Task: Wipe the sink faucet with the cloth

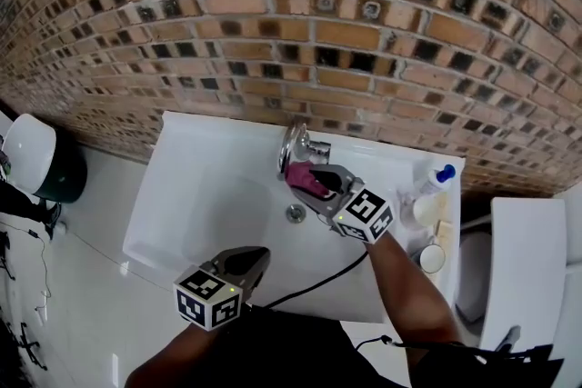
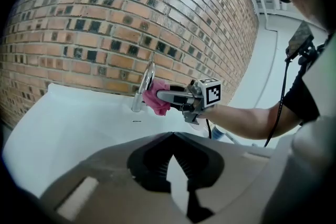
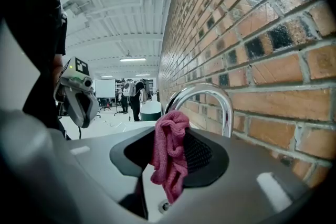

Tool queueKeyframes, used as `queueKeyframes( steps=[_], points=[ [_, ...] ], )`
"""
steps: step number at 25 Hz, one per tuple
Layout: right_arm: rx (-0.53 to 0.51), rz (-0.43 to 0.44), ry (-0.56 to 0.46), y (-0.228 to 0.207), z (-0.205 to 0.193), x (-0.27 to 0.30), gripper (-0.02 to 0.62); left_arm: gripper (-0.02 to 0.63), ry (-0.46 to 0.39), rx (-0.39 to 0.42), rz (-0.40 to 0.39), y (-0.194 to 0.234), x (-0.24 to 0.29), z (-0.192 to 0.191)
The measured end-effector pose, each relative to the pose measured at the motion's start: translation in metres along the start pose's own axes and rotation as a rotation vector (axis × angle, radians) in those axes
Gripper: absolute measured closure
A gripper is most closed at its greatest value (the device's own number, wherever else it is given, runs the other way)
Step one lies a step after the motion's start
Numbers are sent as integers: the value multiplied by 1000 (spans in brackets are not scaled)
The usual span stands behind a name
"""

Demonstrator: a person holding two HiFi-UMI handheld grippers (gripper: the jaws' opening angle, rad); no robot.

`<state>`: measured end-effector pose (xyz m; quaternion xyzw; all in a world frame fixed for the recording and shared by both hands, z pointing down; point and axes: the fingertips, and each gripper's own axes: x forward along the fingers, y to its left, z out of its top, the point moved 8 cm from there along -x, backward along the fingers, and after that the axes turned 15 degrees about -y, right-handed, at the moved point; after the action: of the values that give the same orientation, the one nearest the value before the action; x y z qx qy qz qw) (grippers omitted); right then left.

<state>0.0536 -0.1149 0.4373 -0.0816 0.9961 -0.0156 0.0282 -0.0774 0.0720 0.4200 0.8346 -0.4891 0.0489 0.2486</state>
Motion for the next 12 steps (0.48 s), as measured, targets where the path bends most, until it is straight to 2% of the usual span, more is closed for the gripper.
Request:
queueKeyframes(
  steps=[4, 7, 12],
  points=[
    [48, 66, 45, 13, -4, -9, 448, 601, 7, 17, -31, 2, 7, 7],
    [118, 85, 14, 10, 14, -16, 446, 602, 20, 22, -52, 2, 12, 8],
    [126, -99, -7, -23, 44, -22, 446, 601, 22, 15, -58, 8, 21, 10]
  ],
)
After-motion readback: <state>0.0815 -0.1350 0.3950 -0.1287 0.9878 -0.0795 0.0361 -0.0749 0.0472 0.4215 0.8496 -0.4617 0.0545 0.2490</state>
